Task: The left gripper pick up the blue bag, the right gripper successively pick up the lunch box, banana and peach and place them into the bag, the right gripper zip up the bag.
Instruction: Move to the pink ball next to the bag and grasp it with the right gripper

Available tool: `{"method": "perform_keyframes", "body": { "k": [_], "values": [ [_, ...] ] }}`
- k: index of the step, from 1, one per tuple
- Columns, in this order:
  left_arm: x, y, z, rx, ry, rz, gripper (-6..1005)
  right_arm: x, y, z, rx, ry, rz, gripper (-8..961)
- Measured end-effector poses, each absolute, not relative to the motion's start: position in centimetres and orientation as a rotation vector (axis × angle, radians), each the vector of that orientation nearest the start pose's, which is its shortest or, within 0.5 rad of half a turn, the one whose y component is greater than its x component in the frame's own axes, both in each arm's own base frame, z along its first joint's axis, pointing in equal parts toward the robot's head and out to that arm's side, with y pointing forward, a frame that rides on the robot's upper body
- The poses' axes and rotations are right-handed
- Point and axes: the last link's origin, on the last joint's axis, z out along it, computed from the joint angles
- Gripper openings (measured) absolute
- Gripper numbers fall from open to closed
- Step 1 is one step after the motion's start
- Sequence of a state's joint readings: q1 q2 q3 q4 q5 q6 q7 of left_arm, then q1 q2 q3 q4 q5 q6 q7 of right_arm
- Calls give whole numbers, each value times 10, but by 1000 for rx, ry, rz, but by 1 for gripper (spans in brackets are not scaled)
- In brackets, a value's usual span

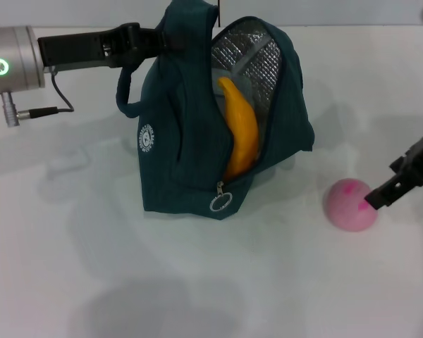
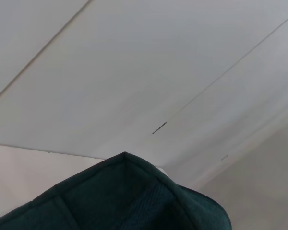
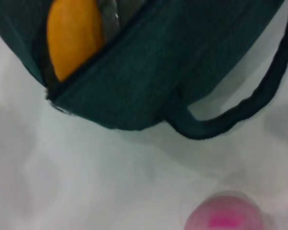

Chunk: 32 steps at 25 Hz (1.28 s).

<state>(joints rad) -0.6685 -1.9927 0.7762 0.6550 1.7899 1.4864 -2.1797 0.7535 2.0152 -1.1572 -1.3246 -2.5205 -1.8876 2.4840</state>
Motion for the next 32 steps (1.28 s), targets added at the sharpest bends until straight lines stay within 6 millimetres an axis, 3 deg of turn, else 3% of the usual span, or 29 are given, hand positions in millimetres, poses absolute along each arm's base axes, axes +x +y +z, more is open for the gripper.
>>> {"method": "perform_keyframes", "body": {
  "k": [12,23,32],
  "values": [
    [-207,390,38,-2475,-1456,-996,61,168,371,9,-2728,934,-631,870],
    [-206,389,38,-2477,-1452,-996,61,173,376,-6,-2713,879,-640,869],
    [-207,389,38,-2478,-1452,-997,62,181,379,-10,-2706,902,-622,734]
  ]
}}
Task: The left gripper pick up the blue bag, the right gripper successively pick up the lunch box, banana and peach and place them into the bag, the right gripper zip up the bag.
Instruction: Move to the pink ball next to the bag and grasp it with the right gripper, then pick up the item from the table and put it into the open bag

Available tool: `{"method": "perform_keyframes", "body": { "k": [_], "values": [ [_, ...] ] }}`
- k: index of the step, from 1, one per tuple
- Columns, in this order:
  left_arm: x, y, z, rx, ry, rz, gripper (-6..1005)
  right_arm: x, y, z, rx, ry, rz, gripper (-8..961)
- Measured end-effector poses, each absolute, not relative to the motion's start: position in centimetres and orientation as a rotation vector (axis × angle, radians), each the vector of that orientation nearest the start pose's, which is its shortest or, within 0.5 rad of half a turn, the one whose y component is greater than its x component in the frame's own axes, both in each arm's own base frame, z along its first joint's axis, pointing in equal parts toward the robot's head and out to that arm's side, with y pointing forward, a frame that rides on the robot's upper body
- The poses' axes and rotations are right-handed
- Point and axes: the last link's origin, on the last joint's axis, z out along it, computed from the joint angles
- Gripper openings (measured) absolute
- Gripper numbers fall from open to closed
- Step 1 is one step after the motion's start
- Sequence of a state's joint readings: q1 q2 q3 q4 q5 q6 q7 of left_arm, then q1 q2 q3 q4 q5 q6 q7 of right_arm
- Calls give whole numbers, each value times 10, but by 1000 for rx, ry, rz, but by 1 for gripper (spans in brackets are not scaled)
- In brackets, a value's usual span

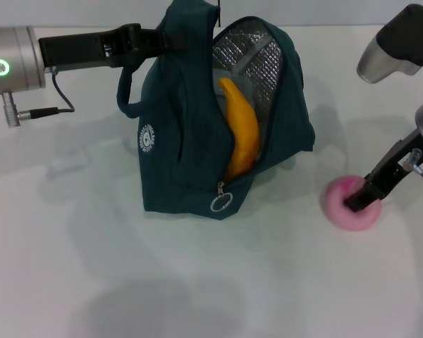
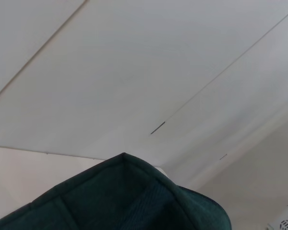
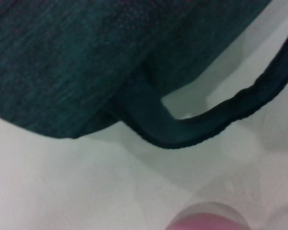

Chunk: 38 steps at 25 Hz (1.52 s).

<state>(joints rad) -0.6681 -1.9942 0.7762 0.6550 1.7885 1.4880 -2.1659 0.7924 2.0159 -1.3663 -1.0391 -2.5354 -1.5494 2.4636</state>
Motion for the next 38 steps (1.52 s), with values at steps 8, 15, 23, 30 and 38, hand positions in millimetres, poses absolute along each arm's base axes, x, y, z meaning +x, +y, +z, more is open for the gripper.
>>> {"method": "perform_keyframes", "body": {
  "k": [8,15,23,30,38],
  "values": [
    [-209,388,38,-2472,-1460,-995,61,188,383,18,-2747,998,-361,377],
    [-209,386,36,-2479,-1464,-998,61,198,368,84,-2851,1087,333,275],
    [-207,384,34,-2494,-1468,-999,62,183,368,131,-2712,642,1087,208],
    [-202,385,31,-2513,-1469,-1006,62,146,393,73,-2670,328,1037,164],
    [-203,384,32,-2507,-1476,-1010,62,143,408,8,-2746,279,671,112]
  ]
}}
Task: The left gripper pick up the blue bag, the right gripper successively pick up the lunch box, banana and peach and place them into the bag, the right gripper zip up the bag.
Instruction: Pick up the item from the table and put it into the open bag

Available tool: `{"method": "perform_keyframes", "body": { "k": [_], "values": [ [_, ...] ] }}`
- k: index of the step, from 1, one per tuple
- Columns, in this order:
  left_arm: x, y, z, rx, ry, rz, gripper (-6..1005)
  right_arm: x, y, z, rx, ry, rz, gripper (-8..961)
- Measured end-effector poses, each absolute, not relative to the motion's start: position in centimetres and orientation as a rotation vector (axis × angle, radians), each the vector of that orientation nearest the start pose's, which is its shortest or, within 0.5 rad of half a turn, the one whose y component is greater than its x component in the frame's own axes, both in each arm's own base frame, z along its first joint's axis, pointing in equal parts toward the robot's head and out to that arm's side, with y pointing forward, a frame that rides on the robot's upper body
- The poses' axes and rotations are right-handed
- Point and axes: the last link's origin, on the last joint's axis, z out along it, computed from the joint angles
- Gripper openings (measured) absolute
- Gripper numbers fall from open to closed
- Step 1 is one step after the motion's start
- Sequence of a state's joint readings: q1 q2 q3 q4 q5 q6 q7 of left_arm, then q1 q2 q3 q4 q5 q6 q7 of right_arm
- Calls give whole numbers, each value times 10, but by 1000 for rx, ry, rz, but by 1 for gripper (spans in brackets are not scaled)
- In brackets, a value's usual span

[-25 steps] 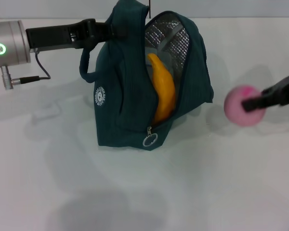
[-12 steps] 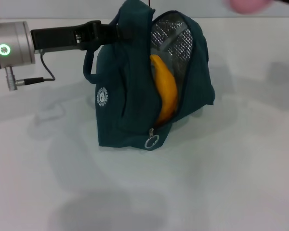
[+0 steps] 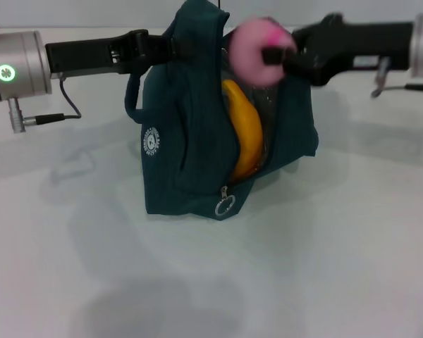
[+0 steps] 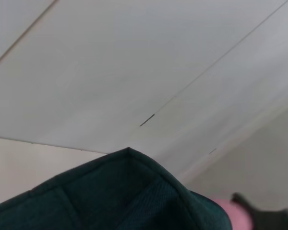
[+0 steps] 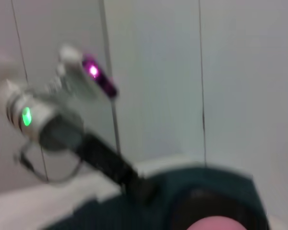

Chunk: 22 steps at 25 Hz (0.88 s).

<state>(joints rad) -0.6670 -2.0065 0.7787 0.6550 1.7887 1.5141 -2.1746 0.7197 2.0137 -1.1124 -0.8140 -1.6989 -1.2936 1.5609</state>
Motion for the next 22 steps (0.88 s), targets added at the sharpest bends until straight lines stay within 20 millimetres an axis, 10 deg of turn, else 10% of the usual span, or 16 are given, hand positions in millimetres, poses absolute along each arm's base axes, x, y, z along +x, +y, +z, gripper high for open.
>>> {"method": "perform_keyframes", "body": {
  "k": [8,22],
  "values": [
    [-204,384,32,-2504,-1477,-1010,61,154,404,-5,-2772,308,594,51],
    [-205,385,34,-2499,-1471,-1006,61,170,389,23,-2668,307,710,285]
  ]
}}
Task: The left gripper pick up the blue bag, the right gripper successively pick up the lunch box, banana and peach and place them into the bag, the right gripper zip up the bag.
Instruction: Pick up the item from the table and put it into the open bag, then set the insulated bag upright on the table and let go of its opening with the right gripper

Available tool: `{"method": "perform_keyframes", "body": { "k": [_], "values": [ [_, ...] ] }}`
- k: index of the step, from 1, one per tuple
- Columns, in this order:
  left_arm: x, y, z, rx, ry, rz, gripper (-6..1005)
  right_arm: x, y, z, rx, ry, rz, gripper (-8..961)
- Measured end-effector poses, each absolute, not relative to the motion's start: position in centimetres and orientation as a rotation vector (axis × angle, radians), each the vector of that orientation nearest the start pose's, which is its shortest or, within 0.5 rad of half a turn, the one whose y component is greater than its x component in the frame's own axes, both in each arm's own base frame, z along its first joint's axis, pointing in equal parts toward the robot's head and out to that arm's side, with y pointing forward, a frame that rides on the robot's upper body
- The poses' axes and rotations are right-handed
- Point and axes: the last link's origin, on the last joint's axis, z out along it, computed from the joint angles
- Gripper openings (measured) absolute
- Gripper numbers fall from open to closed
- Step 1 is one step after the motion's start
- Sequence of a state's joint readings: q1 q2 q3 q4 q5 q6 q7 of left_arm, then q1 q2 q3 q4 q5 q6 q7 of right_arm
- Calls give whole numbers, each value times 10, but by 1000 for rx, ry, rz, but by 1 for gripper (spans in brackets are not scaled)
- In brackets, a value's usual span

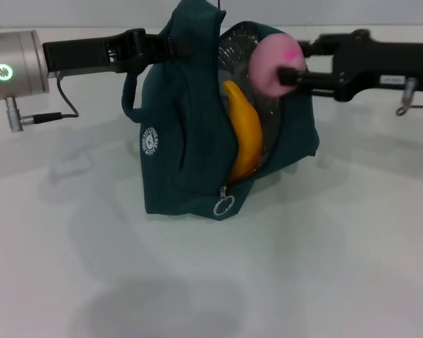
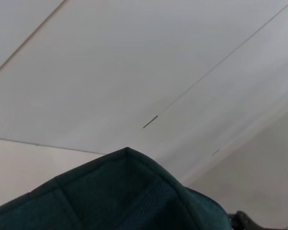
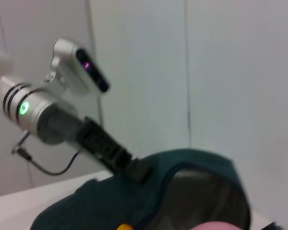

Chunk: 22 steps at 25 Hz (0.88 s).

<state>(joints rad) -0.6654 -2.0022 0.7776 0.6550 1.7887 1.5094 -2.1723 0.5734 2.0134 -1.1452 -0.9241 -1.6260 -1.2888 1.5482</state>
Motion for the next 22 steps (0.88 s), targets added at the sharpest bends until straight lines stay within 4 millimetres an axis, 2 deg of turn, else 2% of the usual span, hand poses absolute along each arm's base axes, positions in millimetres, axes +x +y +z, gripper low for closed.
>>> {"method": "perform_keyframes", "body": {
  "k": [2,8,10,14,17,22],
  "values": [
    [-204,385,34,-2500,-1469,-1006,61,171,389,28,-2650,308,725,326],
    [-203,386,34,-2506,-1461,-1006,62,173,388,35,-2643,320,751,568],
    [-202,386,34,-2506,-1462,-1007,62,173,389,36,-2639,322,755,770],
    [-204,384,33,-2502,-1468,-1007,62,179,384,48,-2586,322,835,779],
    [-206,384,33,-2500,-1472,-1007,62,192,377,60,-2523,292,883,783],
    [-207,383,33,-2495,-1477,-1006,62,234,363,79,-2398,322,825,781]
  ]
}}
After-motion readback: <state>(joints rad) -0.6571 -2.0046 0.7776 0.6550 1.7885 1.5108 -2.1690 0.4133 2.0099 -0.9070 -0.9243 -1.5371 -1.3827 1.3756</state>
